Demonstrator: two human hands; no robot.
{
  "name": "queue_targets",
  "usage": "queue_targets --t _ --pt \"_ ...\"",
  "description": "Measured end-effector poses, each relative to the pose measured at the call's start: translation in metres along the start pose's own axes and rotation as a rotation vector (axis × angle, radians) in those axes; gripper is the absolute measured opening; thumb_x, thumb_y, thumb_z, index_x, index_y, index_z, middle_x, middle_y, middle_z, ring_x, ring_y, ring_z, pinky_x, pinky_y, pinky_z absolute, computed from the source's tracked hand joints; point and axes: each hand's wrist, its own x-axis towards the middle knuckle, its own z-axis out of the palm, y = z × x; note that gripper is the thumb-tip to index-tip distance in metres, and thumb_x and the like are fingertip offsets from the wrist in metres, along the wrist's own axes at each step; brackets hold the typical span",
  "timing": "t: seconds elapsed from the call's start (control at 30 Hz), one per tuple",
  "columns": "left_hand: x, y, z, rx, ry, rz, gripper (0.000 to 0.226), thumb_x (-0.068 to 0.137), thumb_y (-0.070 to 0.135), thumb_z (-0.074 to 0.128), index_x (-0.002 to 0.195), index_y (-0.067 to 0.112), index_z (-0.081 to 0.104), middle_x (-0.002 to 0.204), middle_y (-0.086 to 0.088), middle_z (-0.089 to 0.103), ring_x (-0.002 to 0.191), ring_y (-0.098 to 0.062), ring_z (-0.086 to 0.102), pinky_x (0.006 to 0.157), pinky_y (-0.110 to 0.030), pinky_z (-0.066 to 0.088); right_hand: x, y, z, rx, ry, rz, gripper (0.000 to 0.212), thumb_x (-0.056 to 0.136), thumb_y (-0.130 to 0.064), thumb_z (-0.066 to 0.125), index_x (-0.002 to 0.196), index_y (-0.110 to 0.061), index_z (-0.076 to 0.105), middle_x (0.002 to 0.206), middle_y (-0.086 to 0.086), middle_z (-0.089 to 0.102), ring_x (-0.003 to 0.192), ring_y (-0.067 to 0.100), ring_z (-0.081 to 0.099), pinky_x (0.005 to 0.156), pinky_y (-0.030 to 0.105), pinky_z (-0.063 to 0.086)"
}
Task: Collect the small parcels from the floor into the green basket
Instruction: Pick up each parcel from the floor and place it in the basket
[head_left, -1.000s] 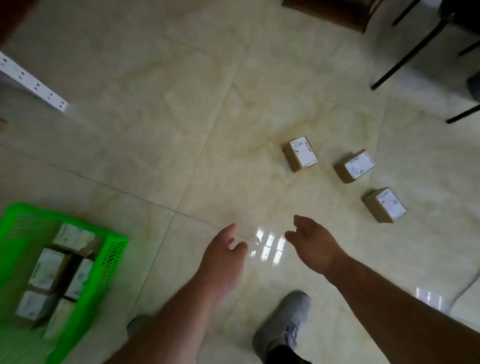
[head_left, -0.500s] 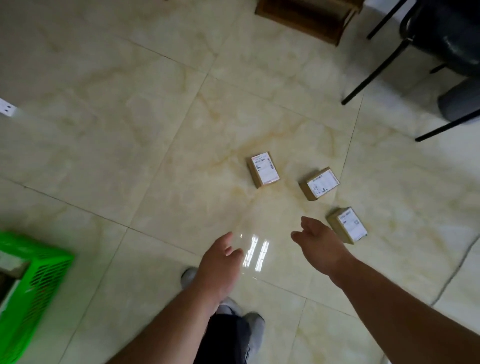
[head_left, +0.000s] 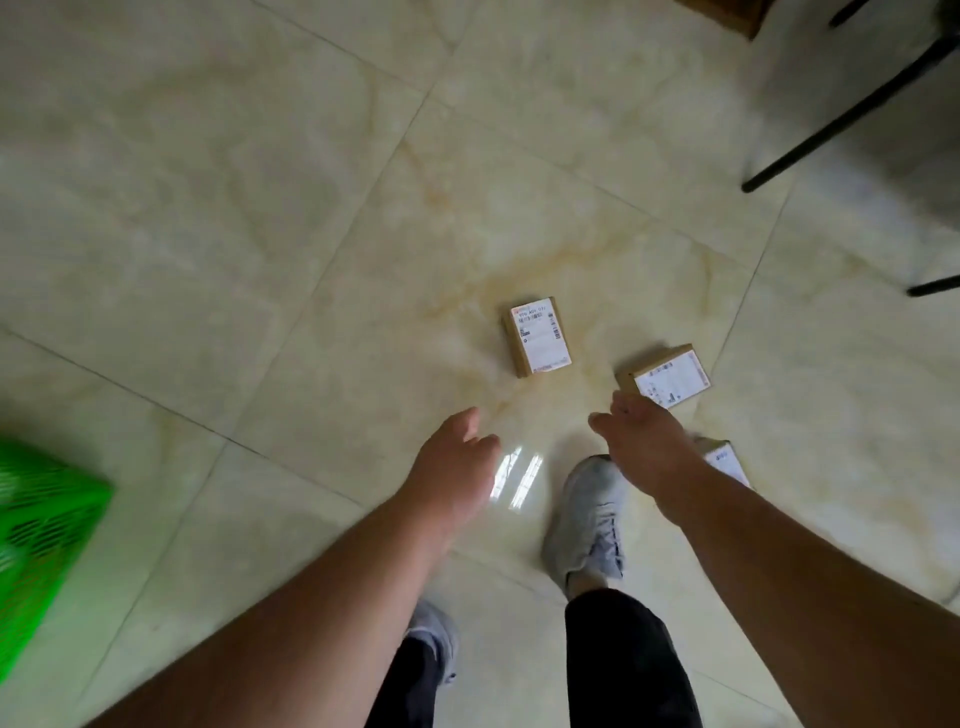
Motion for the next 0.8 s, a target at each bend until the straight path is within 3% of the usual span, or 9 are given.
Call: queue_targets --t 0.07,0.2,0.37,0.47,0.57,0.63,0.67,0.7,0.8 --pt "0.017 0.007 0.008 -0.022 0.011 -0.009 0.057 0.101 0.026 0.05 0.157 0.02 0.038 0.161 -0.004 0.043 0.145 -0.017 0.044 0.118 -0.031 0.035 0.026 -0.002 -0.001 -0.033 -0.029 -0.01 0.01 0.093 -0.028 0.058 0.098 -0.029 0.049 0.104 -0.002 0.052 0.096 0.021 0.05 0.069 0.029 0.042" --pt "0.057 0.022 0.033 -0.066 0.041 -0.03 0.058 0.102 0.029 0.048 0.158 0.02 0.036 0.162 -0.002 0.041 0.145 -0.017 0.042 0.119 -0.033 0.033 0.078 -0.004 -0.003 -0.034 -0.09 -0.006 0.026 0.094 -0.033 0.057 0.082 -0.043 0.036 0.118 -0.006 0.046 0.103 0.017 0.047 0.092 0.035 0.045" --pt "0.126 0.031 0.073 -0.14 0.094 -0.078 0.057 0.103 0.03 0.048 0.158 0.019 0.035 0.162 -0.003 0.041 0.145 -0.019 0.044 0.119 -0.038 0.035 0.155 0.004 0.0 -0.048 -0.145 -0.016 0.014 0.091 -0.036 0.054 0.1 -0.036 0.043 0.113 -0.003 0.05 0.098 0.019 0.049 0.077 0.031 0.045" --pt "0.171 0.028 0.096 -0.131 0.118 -0.106 0.059 0.102 0.028 0.049 0.158 0.018 0.033 0.161 -0.005 0.042 0.141 -0.023 0.046 0.114 -0.037 0.039 0.197 0.01 0.01 -0.082 -0.148 -0.029 0.018 0.087 -0.038 0.053 0.078 -0.038 0.037 0.096 -0.011 0.047 0.092 0.019 0.048 0.076 0.032 0.043" --pt "0.213 0.025 0.115 -0.159 0.136 -0.137 0.063 0.102 0.027 0.048 0.16 0.018 0.027 0.162 -0.005 0.039 0.133 -0.02 0.05 0.093 -0.022 0.039 0.238 0.017 0.022 -0.116 -0.12 -0.051 0.031 0.086 -0.037 0.055 0.069 -0.032 0.03 0.073 -0.012 0.034 0.082 0.021 0.044 0.06 0.028 0.034" --pt "0.238 0.023 0.125 -0.175 0.144 -0.148 0.059 0.102 0.022 0.047 0.159 0.019 0.031 0.16 -0.006 0.043 0.11 -0.012 0.054 0.069 -0.016 0.038 0.265 0.022 0.032 -0.126 -0.14 -0.052 0.01 0.093 -0.03 0.055 0.085 -0.029 0.05 0.086 -0.01 0.047 0.089 0.021 0.046 0.06 0.024 0.034" --pt "0.249 0.022 0.129 -0.175 0.144 -0.147 0.054 0.101 0.019 0.047 0.154 0.02 0.039 0.153 -0.006 0.051 0.097 -0.009 0.056 0.061 -0.016 0.035 0.277 0.026 0.036 -0.126 -0.16 -0.062 0.011 0.095 -0.026 0.054 0.105 -0.022 0.058 0.101 -0.004 0.055 0.094 0.021 0.048 0.062 0.022 0.035" --pt "0.26 0.019 0.132 -0.175 0.142 -0.138 0.048 0.099 0.016 0.047 0.146 0.021 0.049 0.144 -0.006 0.06 0.089 -0.007 0.058 0.058 -0.017 0.036 0.284 0.027 0.04 -0.114 -0.178 -0.072 0.025 0.096 -0.023 0.053 0.119 -0.015 0.057 0.114 0.001 0.058 0.097 0.021 0.051 0.062 0.021 0.037" --pt "0.284 0.006 0.139 -0.184 0.135 -0.126 0.037 0.094 0.012 0.047 0.128 0.021 0.061 0.126 -0.002 0.071 0.097 -0.019 0.068 0.06 -0.023 0.043 0.296 0.03 0.048 -0.107 -0.239 -0.133 0.037 0.095 -0.014 0.05 0.131 -0.011 0.061 0.131 0.008 0.066 0.109 0.028 0.061 0.076 0.025 0.046"
